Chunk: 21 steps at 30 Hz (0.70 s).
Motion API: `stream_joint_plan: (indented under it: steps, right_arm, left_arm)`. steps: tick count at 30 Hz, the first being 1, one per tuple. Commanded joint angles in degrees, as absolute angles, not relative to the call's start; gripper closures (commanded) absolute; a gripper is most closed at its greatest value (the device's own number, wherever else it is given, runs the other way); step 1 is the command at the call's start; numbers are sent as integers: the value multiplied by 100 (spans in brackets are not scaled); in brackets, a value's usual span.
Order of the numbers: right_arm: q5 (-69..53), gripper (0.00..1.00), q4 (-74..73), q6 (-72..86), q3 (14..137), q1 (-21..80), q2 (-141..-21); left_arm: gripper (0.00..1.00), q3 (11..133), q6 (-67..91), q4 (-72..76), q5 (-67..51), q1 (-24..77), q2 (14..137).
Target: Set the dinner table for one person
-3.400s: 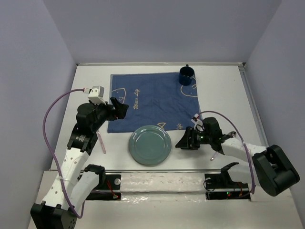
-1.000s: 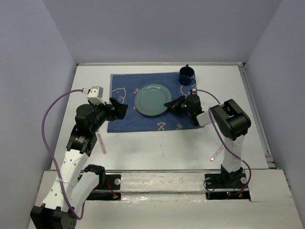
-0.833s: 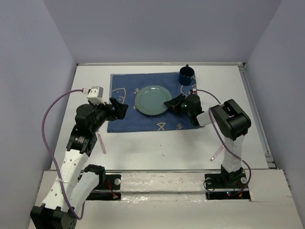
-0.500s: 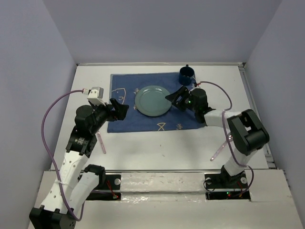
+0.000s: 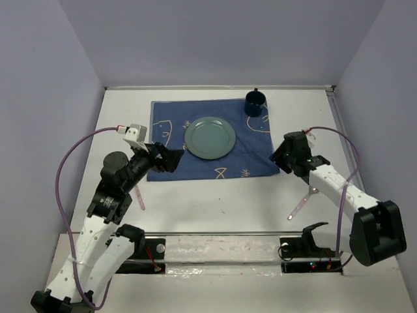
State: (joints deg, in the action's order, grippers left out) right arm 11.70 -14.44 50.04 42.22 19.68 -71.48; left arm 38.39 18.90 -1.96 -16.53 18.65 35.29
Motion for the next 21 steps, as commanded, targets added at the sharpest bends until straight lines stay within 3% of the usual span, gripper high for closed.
stream_joint_plan:
  steps: [1, 9, 15, 18, 19, 21]
  right_arm:
    - [1828, 50, -3803, 5449, 4350, 1547, -6496]
    - [2803, 53, -6677, 6151, 5186, 1337, -6468]
    - [2671, 59, -6564, 6687, 4543, 906, -6810]
    - [2830, 44, -6670, 6680, 4772, 686, -7294]
    - [2882, 32, -6741, 6714, 4842, 616, -7408]
    - [2822, 34, -6706, 6689, 4887, 502, -7575]
  left_arm:
    - [1, 3885, 1811, 44, -1749, 2197, 3199]
    - [1, 4034, 1591, -360, -888, 3049, 2707]
    - [1, 4087, 1477, -518, -396, 3568, 2418]
    - [1, 4096, 1441, -536, -334, 3805, 2364]
    - [1, 4104, 1450, -527, -343, 3893, 2356]
    - [1, 4104, 1441, -536, -308, 3981, 2286]
